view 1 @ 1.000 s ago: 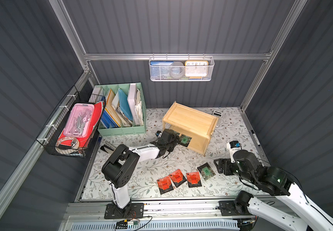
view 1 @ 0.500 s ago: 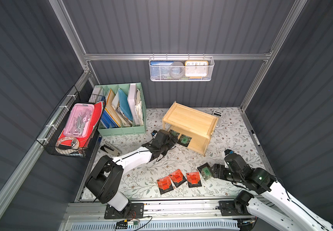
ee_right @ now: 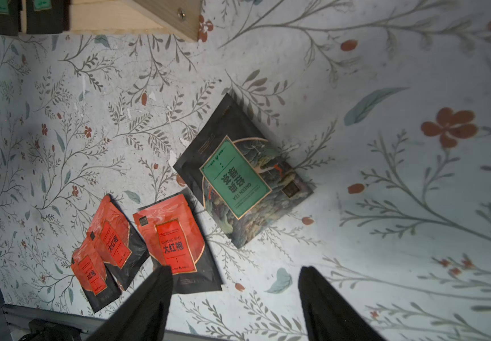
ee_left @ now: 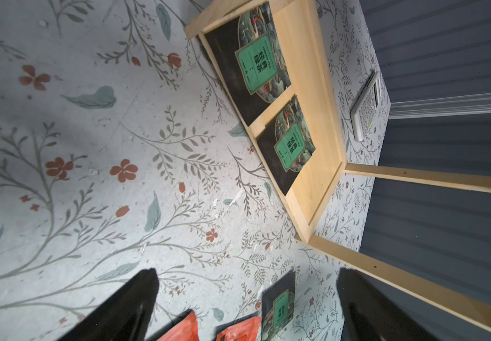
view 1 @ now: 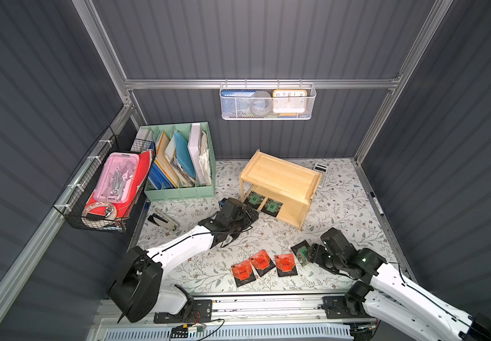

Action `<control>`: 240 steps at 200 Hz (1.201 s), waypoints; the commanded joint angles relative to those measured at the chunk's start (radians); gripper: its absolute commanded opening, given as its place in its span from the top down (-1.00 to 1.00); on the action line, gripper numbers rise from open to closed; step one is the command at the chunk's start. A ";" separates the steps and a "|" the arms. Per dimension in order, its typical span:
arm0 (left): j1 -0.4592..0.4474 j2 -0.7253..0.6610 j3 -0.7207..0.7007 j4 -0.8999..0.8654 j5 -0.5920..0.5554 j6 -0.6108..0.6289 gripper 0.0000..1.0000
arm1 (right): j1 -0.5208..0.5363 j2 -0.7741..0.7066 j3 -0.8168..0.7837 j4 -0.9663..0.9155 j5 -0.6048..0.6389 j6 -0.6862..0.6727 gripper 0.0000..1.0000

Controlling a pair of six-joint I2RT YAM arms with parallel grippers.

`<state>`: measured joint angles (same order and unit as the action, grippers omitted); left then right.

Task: Place the tea bags on the shelf by color
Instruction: Move the tea bag to the center of the board.

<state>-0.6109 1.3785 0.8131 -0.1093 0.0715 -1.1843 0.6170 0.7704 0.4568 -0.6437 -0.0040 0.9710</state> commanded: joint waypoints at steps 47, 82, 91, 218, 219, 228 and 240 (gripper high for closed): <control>-0.004 -0.061 -0.036 -0.069 0.017 0.031 -1.00 | -0.002 0.095 -0.054 0.162 0.024 0.066 -0.41; -0.004 -0.067 -0.039 -0.076 0.016 0.031 -1.00 | -0.004 0.133 -0.060 0.184 0.049 0.062 -0.40; -0.004 -0.067 -0.038 -0.076 0.016 0.029 -1.00 | -0.004 0.148 -0.060 0.218 0.053 0.058 -0.40; -0.004 -0.106 -0.065 -0.085 -0.004 0.008 -1.00 | -0.004 0.355 -0.036 0.386 -0.002 -0.017 -0.40; -0.004 -0.107 -0.064 -0.085 -0.004 0.008 -1.00 | -0.004 0.357 -0.036 0.388 -0.003 -0.019 -0.40; -0.004 -0.111 -0.066 -0.090 -0.006 0.006 -1.00 | -0.003 0.380 -0.024 0.397 -0.020 -0.033 -0.40; -0.003 -0.119 -0.069 -0.093 -0.007 0.006 -1.00 | -0.004 0.418 -0.002 0.412 -0.043 -0.061 -0.40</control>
<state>-0.6109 1.2915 0.7597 -0.1638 0.0772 -1.1778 0.6167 1.1259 0.4301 -0.2562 0.0010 0.9653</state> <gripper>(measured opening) 0.997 0.699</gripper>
